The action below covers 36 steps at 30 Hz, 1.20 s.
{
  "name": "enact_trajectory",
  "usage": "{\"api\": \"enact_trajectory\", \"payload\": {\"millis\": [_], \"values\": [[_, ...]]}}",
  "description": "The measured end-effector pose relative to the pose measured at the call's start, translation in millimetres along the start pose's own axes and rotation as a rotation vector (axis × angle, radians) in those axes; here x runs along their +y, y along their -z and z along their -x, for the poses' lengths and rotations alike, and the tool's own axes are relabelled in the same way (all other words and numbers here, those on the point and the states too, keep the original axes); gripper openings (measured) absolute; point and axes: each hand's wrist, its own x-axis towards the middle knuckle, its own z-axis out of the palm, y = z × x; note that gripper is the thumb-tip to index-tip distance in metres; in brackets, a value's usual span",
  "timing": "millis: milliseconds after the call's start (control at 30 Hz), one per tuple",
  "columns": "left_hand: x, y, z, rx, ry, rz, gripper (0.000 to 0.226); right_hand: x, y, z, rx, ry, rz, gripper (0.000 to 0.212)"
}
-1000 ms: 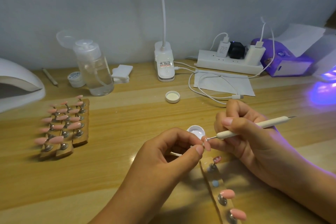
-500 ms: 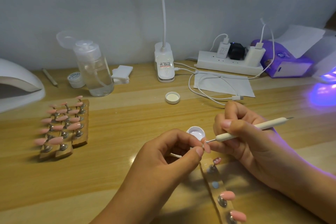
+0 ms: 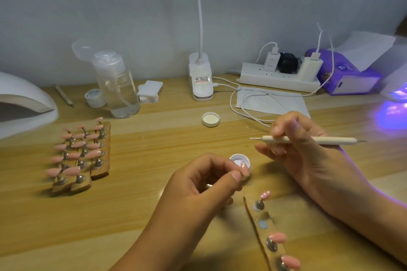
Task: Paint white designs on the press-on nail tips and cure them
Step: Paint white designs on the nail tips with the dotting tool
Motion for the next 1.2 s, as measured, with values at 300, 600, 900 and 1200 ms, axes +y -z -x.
{"api": "enact_trajectory", "payload": {"millis": [300, 600, 900, 1200], "values": [[3, 7, -3, 0.125, 0.044, 0.195, 0.015, 2, -6, 6, 0.025, 0.216, 0.586, 0.01], [2, 4, -4, 0.1, 0.025, 0.127, 0.022, 8, -5, 5, -0.104, 0.271, 0.826, 0.017], [-1, 5, -5, 0.09, 0.019, 0.112, 0.023, 9, -5, 4, -0.123, 0.241, 0.839, 0.017], [-1, 5, -4, 0.083, 0.022, 0.124, 0.022, 6, -6, 6, -0.029, 0.205, 0.682, 0.011]]}}
